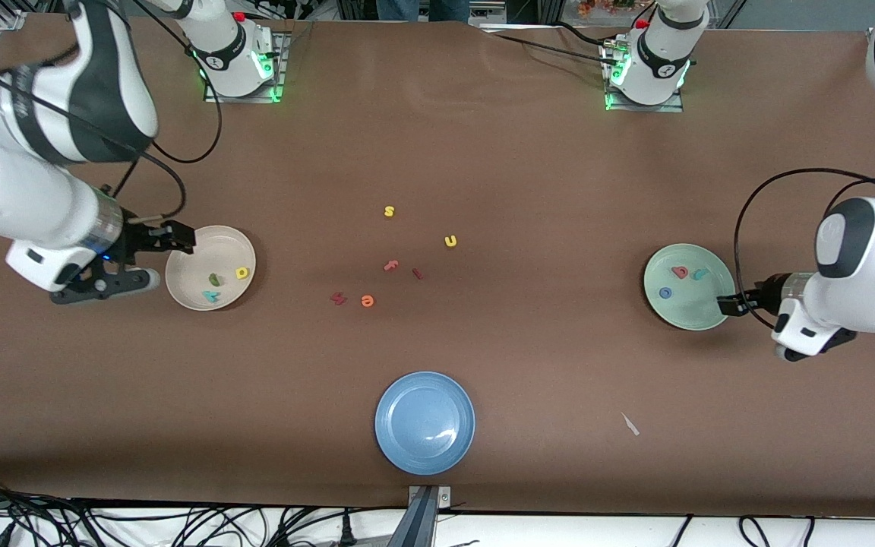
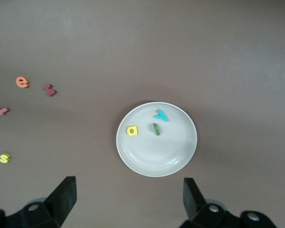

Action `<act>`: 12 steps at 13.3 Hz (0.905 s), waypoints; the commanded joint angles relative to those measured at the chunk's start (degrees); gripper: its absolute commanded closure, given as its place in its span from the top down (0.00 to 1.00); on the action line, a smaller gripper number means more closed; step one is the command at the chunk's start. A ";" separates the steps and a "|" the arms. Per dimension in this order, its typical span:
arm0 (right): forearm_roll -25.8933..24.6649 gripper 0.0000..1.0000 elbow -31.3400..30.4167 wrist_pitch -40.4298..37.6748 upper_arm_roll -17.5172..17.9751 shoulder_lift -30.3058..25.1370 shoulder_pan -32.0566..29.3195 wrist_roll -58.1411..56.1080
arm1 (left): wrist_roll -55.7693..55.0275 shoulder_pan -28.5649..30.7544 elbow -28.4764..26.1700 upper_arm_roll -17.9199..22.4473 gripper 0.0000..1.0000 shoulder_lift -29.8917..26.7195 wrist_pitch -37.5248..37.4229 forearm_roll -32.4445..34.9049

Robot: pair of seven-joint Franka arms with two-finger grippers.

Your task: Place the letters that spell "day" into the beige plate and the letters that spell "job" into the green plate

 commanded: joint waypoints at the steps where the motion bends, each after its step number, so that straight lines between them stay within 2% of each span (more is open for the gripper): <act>1: -0.95 1.00 -3.31 -2.57 4.67 -6.95 -5.66 0.75 | 1.43 -1.25 3.17 -0.88 0.85 -4.33 -4.07 1.13; 2: -1.39 1.00 -3.48 -4.94 4.67 -9.23 -5.75 0.93 | 1.52 -1.25 5.35 -1.76 0.86 -4.69 -6.18 0.95; 4: -1.83 1.00 -4.01 -8.64 4.67 -13.55 -5.84 0.93 | 1.25 -1.34 8.35 -3.17 0.97 -4.70 -7.78 0.78; 7: -2.44 1.00 -1.83 -10.32 3.53 -13.13 -5.93 0.58 | 1.08 -1.43 8.89 -4.49 1.00 -5.40 -8.04 0.95; 12: -2.45 1.00 -1.55 -10.94 3.44 -13.12 -5.75 0.50 | 0.90 -2.05 8.80 -4.93 1.00 -6.98 -9.10 0.42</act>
